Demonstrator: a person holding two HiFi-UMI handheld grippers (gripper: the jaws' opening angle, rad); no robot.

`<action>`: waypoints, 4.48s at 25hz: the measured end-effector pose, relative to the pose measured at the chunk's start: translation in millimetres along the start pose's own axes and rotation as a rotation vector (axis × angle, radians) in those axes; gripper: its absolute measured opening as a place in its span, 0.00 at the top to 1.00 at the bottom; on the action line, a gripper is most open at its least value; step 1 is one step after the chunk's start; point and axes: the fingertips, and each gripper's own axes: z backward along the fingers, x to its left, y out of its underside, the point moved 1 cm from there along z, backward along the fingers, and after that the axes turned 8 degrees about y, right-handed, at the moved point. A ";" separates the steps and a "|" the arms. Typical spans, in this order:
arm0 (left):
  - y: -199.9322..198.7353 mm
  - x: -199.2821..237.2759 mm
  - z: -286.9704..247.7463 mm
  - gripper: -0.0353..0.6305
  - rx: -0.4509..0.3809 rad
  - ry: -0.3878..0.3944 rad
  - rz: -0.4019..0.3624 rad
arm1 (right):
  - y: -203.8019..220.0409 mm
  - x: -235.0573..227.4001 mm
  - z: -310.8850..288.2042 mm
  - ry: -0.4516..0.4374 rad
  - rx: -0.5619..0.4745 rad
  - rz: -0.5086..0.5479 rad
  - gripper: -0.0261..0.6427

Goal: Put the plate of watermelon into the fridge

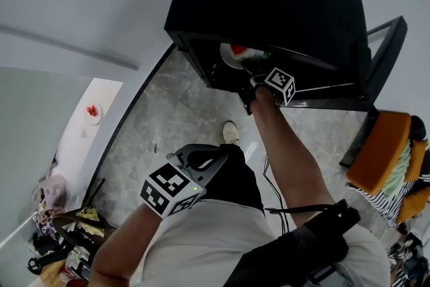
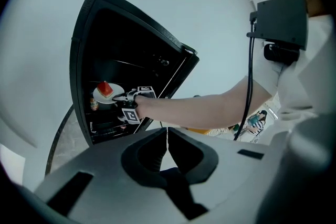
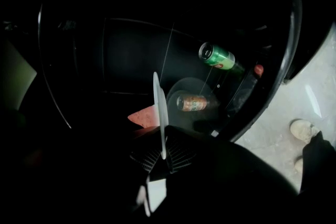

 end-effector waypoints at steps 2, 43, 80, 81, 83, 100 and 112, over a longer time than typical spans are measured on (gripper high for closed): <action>1.1 1.8 0.3 0.93 0.004 -0.004 0.001 | -5.1 -1.3 -3.2 0.012 -0.006 0.007 0.92; 13.5 -1.3 -7.1 0.93 -0.021 0.049 0.036 | -4.2 5.9 -6.0 0.288 0.079 1.005 0.48; 39.0 -40.2 21.0 0.93 -0.064 0.054 -0.043 | 44.2 -1.1 81.4 0.450 0.206 1.340 0.67; 41.0 -43.1 24.6 0.93 -0.069 0.054 -0.045 | 51.3 0.4 89.7 0.445 0.210 1.348 0.70; 44.8 -51.9 30.4 0.93 -0.081 0.058 -0.046 | 66.2 0.6 108.8 0.444 0.229 1.369 0.84; 69.7 -129.2 57.9 0.93 -0.154 0.073 -0.158 | 178.4 32.0 298.5 0.267 0.181 1.379 0.93; 91.3 -167.7 37.5 0.93 -0.157 -0.010 -0.108 | 236.6 27.1 414.0 0.104 0.263 1.500 0.94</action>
